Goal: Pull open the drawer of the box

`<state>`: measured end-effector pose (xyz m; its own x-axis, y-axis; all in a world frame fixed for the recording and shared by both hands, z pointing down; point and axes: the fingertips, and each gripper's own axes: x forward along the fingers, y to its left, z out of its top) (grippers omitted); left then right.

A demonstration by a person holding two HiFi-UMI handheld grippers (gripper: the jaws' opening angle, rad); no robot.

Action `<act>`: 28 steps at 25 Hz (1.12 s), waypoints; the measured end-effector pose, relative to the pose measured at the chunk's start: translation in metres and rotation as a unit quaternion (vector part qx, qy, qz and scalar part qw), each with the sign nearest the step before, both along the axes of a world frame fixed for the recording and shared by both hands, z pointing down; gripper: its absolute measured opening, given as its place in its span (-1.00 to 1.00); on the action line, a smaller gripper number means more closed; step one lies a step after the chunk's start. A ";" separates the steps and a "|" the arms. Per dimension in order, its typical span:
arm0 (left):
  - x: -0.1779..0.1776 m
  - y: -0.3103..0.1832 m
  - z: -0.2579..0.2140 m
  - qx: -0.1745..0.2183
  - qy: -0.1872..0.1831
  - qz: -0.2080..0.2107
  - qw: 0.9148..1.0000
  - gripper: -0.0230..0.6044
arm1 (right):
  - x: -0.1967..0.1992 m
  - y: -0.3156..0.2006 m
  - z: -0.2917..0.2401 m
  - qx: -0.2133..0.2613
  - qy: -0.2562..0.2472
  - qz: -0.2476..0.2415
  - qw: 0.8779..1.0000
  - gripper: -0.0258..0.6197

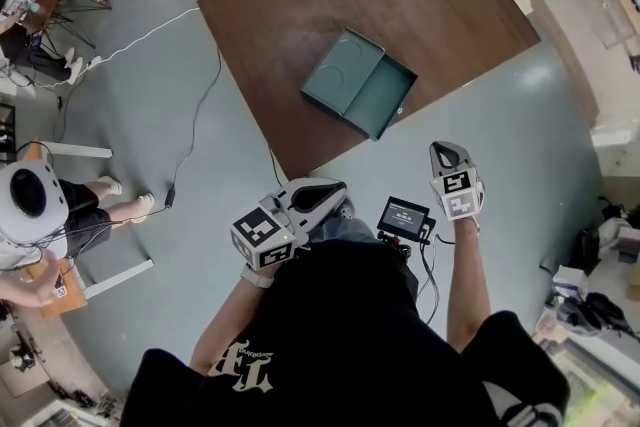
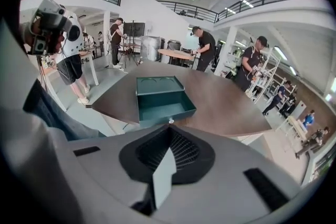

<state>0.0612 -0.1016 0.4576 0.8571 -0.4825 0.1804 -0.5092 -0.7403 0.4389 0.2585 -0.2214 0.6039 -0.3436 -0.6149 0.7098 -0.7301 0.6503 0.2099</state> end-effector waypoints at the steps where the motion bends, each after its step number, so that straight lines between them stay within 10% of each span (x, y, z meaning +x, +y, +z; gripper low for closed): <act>1: 0.001 0.000 0.000 0.001 0.000 0.002 1.000 -0.91 | -0.002 0.003 -0.007 0.005 -0.003 -0.001 1.000 -0.95; 28: 0.014 0.018 -0.033 0.019 0.006 0.047 0.999 -0.91 | -0.083 0.092 -0.169 0.079 -0.146 -0.044 0.985 -0.95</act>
